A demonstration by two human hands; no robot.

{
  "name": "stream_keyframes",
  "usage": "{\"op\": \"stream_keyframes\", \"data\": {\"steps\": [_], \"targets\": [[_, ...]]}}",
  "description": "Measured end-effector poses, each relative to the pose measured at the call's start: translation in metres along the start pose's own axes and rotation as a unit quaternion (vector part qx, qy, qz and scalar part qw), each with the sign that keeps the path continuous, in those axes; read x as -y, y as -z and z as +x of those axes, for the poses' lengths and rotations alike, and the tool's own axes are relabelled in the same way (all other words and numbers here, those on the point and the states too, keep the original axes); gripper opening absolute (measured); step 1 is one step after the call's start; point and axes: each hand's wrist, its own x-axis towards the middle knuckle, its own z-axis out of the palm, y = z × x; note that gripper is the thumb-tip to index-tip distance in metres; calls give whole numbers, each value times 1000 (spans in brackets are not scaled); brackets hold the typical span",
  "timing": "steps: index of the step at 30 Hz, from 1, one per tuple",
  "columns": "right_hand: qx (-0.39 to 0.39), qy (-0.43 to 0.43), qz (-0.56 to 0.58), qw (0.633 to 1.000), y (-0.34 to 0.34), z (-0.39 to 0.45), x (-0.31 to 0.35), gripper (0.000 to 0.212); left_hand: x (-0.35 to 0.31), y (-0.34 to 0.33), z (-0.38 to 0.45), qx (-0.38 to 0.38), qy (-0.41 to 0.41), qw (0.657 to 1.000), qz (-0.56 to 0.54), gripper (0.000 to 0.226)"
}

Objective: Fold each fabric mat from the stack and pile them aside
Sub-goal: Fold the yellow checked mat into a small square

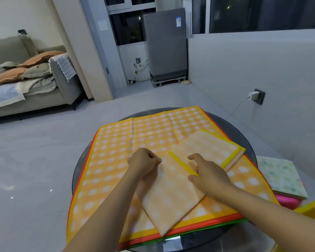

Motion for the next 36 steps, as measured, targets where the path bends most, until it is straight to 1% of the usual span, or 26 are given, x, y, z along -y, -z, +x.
{"op": "stream_keyframes", "data": {"steps": [3,7,11,13,15,16,18,19,20,22,24,26,29,32,33,35,36], "targets": [[-29,-8,16,999,-7,20,-3,44,13,12,-6,24,36,999,18,32],[-53,3,43,998,-20,55,-2,15,30,24,-16,54,61,997,6,35],[-50,65,54,995,-23,72,12,14,38,30,-26,63,65,996,26,35],[-50,70,67,994,-26,74,15,14,39,33,-31,60,62,995,43,34],[-47,56,74,995,-29,76,15,16,37,34,-35,54,54,994,81,37],[-45,48,74,995,-30,76,15,16,36,33,-38,47,45,993,98,37],[-51,40,70,995,-29,76,19,15,33,27,-44,31,25,991,128,29],[-55,38,62,996,-29,76,20,14,32,22,-47,18,22,989,142,36],[-60,37,54,996,-29,76,21,13,32,17,-50,6,17,989,150,47],[-71,30,40,996,-32,76,21,12,29,7,-57,-30,-19,989,144,61],[-79,30,26,996,-33,75,22,10,23,-1,-64,-52,-81,984,149,62],[-84,39,4,996,-33,74,23,7,18,-11,-69,-25,-131,977,164,60],[-79,68,-57,993,-34,73,21,19,19,-28,-72,30,-133,975,175,58],[-99,119,-132,979,-37,56,18,34,24,-37,-71,21,-119,974,191,59],[-96,136,-140,976,-39,46,19,42,25,-38,-71,16,-115,975,192,60],[-50,166,-134,976,-45,24,22,57,26,-40,-71,8,-115,974,197,63],[-11,169,-132,977,-47,15,21,57,26,-40,-71,7,-116,973,199,63]]}}
